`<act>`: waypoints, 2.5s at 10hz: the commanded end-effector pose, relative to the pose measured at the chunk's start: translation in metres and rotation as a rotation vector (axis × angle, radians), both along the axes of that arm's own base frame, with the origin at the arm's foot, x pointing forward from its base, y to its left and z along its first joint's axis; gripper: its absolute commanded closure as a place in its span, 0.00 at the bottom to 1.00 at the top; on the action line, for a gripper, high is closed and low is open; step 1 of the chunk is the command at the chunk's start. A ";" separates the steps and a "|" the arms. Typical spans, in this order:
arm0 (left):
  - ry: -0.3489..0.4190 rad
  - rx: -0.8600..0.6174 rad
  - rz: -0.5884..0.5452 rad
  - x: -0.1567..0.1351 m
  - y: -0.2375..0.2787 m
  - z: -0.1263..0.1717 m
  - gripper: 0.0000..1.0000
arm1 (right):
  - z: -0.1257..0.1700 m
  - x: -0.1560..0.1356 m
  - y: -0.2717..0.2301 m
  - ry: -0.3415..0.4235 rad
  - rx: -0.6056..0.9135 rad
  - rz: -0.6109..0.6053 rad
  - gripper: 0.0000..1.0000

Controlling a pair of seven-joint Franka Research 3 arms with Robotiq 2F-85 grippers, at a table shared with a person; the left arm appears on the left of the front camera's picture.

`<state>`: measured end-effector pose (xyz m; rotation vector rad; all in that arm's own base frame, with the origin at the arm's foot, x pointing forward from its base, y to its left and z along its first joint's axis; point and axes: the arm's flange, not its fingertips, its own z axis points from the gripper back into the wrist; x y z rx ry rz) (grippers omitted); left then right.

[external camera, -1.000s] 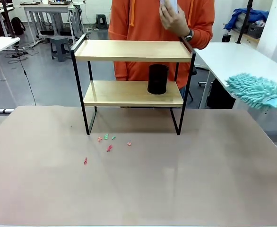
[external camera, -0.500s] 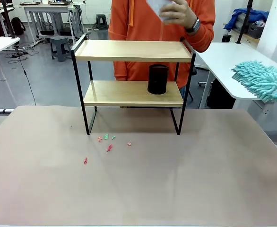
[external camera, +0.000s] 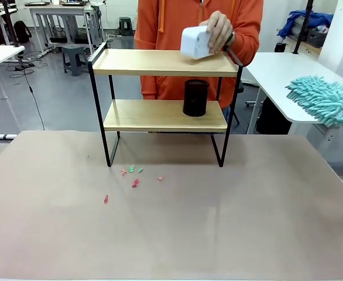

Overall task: Clean the shelf.
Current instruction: Hand the Duster back to the human.

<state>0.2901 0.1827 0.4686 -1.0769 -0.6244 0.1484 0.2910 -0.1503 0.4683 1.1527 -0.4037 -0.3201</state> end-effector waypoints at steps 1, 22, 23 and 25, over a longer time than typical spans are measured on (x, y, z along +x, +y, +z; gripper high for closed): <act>-0.025 -0.007 -0.003 0.000 -0.002 0.000 0.00 | -0.001 -0.001 0.002 -0.018 0.000 0.011 0.88; -0.240 -0.030 -0.804 0.053 -0.241 0.119 0.00 | 0.175 -0.019 0.245 -0.356 -0.450 1.565 0.88; -0.214 -0.019 -0.851 0.053 -0.254 0.113 0.00 | 0.177 -0.013 0.262 -0.322 -0.465 1.636 0.88; -0.207 0.017 -0.939 0.052 -0.289 0.112 0.00 | 0.181 -0.008 0.295 -0.281 -0.518 1.746 0.88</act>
